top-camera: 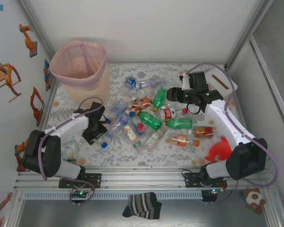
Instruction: Put the plastic bottles in the bin
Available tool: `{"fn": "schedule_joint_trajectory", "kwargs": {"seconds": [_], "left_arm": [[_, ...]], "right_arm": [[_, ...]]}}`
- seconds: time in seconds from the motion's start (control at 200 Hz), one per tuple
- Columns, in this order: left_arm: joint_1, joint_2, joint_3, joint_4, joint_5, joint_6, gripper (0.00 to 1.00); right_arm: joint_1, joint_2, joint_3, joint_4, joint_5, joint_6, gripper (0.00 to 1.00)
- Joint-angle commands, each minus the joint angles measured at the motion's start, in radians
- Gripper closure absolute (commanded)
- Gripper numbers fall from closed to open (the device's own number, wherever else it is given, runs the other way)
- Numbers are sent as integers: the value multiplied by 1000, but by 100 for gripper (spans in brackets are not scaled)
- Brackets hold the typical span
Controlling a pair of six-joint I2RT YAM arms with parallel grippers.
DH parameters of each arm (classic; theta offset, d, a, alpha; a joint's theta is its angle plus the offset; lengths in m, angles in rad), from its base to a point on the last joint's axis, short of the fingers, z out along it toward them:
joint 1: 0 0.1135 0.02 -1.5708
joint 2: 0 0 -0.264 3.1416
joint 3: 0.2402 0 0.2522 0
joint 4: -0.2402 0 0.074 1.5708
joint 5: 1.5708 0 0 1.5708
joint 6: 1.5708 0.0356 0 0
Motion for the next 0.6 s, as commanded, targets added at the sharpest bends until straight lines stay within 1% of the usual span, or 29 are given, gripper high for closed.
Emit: {"fn": "schedule_joint_trajectory", "kwargs": {"seconds": [0.0,0.34,0.461,0.596], "left_arm": [[6,-43,3,-39,-18,24,37],[11,-128,66,-99,-26,91,48],[11,-176,112,-115,-14,160,49],[15,-256,184,-134,-10,282,49]], "right_arm": [[9,-28,-7,10,14,-6,32],[10,-25,-5,16,14,-4,32],[10,-22,-3,20,15,-4,32],[10,-22,-2,19,18,-2,32]]}}
